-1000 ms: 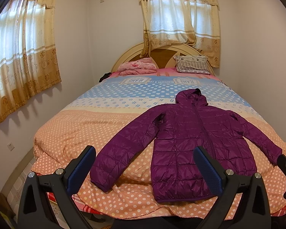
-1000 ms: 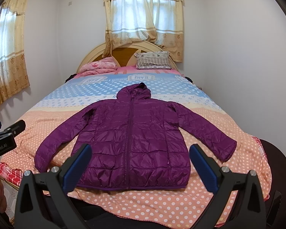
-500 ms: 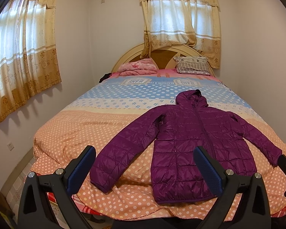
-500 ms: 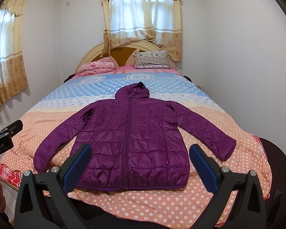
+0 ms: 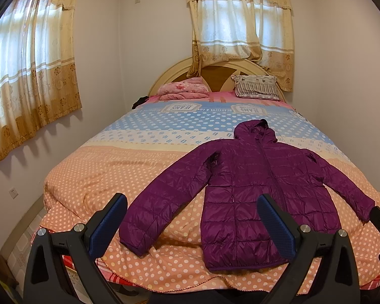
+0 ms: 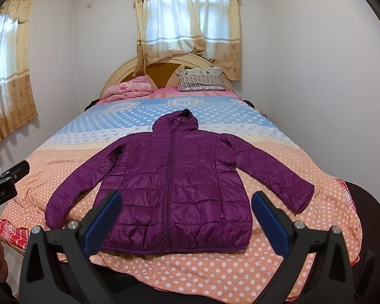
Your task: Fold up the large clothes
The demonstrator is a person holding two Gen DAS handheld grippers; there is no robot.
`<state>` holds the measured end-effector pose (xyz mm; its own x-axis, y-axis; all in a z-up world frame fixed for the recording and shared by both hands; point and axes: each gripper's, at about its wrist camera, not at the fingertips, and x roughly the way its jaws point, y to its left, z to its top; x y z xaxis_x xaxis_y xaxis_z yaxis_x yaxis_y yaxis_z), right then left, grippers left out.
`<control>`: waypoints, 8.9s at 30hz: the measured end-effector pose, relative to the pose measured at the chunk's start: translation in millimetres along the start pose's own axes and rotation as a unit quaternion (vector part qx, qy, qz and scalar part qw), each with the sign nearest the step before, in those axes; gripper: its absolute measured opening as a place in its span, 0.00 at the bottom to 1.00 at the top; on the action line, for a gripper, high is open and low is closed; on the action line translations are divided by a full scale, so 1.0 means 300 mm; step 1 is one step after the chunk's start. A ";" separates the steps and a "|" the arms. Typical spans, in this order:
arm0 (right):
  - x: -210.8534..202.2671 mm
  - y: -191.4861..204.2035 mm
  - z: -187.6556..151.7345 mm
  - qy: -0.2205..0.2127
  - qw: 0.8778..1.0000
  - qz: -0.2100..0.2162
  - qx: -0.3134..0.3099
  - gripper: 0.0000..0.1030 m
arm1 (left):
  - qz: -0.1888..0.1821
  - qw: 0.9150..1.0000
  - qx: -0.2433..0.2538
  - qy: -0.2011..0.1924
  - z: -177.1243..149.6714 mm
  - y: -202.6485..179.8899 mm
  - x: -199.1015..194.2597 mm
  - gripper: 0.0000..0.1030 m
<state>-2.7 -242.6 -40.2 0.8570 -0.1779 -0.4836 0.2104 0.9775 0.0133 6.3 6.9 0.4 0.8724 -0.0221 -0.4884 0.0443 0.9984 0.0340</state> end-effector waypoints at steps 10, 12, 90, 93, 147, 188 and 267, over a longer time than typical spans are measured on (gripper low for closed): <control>0.002 0.003 -0.001 0.001 1.000 0.001 0.000 1.00 | 0.001 1.000 -0.001 -0.001 0.002 0.002 0.001 0.99; 0.003 0.003 -0.001 0.001 1.000 0.001 -0.001 1.00 | 0.001 1.000 -0.001 -0.001 0.004 0.000 0.002 0.99; 0.830 -0.543 0.230 0.078 0.989 -0.096 0.085 0.06 | 0.121 0.984 0.079 0.100 0.098 -0.037 1.253 0.99; 0.889 -0.399 0.271 0.074 0.994 -0.065 0.054 0.06 | 0.122 0.985 0.073 0.101 0.102 -0.017 1.263 0.99; 0.907 -0.382 -0.109 0.075 0.994 -0.044 0.062 0.89 | -0.097 0.986 0.130 0.029 0.277 -0.585 1.118 0.06; 1.482 -0.297 0.137 0.163 0.986 0.019 -0.023 0.62 | 0.156 0.968 0.172 0.092 0.039 -0.478 1.535 0.93; 0.923 0.058 -0.026 0.128 0.985 0.098 -0.069 0.85 | 0.183 0.971 -0.036 0.151 -0.218 0.415 0.909 0.93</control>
<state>234.6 -273.8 -180.7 0.7250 0.0331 -0.6880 -0.0290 0.9994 0.0175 217.8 128.6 -185.6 0.6400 0.3394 -0.6893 -0.2851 0.9380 0.1972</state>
